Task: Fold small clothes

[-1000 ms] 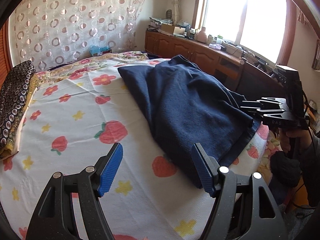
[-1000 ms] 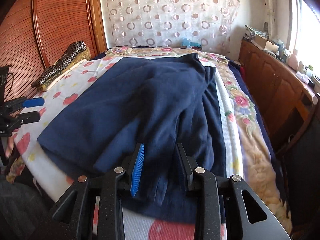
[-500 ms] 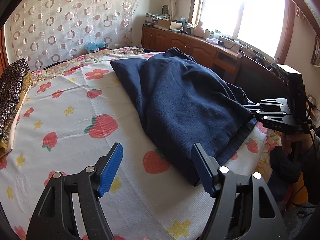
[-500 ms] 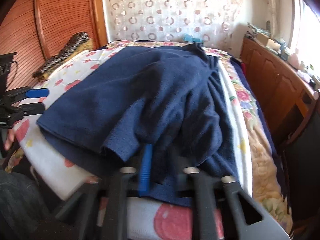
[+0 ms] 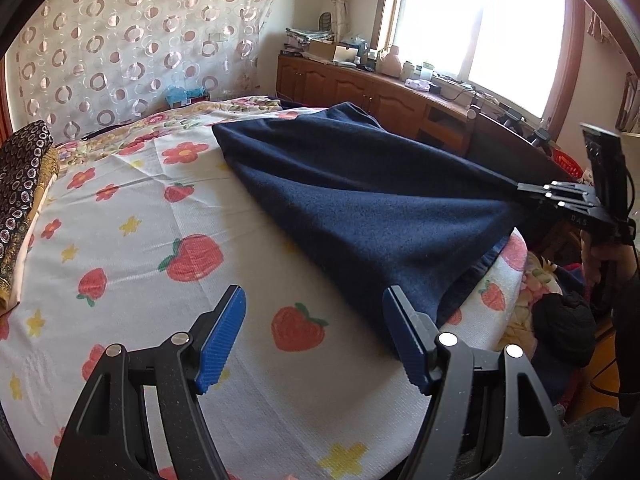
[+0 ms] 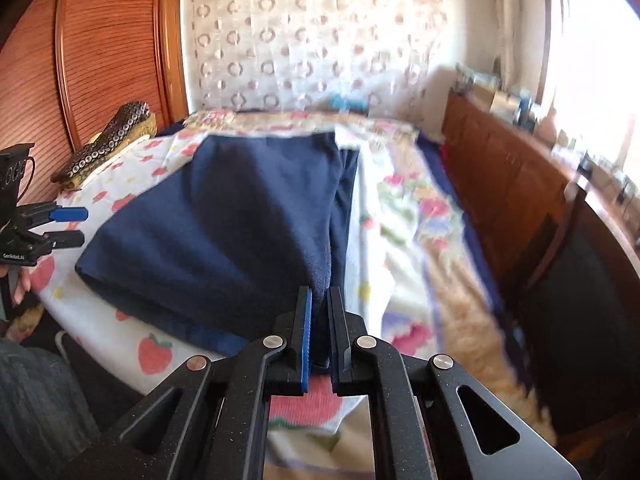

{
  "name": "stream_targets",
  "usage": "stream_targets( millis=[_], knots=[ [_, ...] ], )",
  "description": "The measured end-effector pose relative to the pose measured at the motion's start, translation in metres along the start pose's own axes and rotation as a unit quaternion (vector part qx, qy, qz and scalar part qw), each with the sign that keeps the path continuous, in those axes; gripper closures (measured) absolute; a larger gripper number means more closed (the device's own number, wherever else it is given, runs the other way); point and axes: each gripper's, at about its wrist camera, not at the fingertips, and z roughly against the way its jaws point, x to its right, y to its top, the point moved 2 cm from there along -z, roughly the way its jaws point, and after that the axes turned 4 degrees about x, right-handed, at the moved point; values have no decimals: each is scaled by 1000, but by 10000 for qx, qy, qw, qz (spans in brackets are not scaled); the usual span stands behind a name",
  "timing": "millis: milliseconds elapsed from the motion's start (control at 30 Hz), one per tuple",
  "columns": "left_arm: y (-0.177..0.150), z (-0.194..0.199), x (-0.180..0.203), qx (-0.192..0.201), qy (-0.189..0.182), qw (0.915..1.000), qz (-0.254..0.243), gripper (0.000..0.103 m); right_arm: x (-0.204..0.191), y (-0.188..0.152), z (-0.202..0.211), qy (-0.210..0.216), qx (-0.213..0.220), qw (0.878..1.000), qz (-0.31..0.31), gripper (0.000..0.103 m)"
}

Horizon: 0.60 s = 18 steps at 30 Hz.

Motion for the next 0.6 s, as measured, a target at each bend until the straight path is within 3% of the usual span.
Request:
stream_targets(
  millis=[267,500,600],
  knots=[
    [9,-2,-2,27,-46,10000,35,31,-10,-1,-15,103,-64,9999,-83,96],
    [24,-22,5,-68,-110,9999,-50,31,-7,2,-16,-88,117,9997,-177,76],
    [23,-29,7,-149,-18,9999,-85,31,-7,2,-20,-89,164,9996,-190,73]
  ],
)
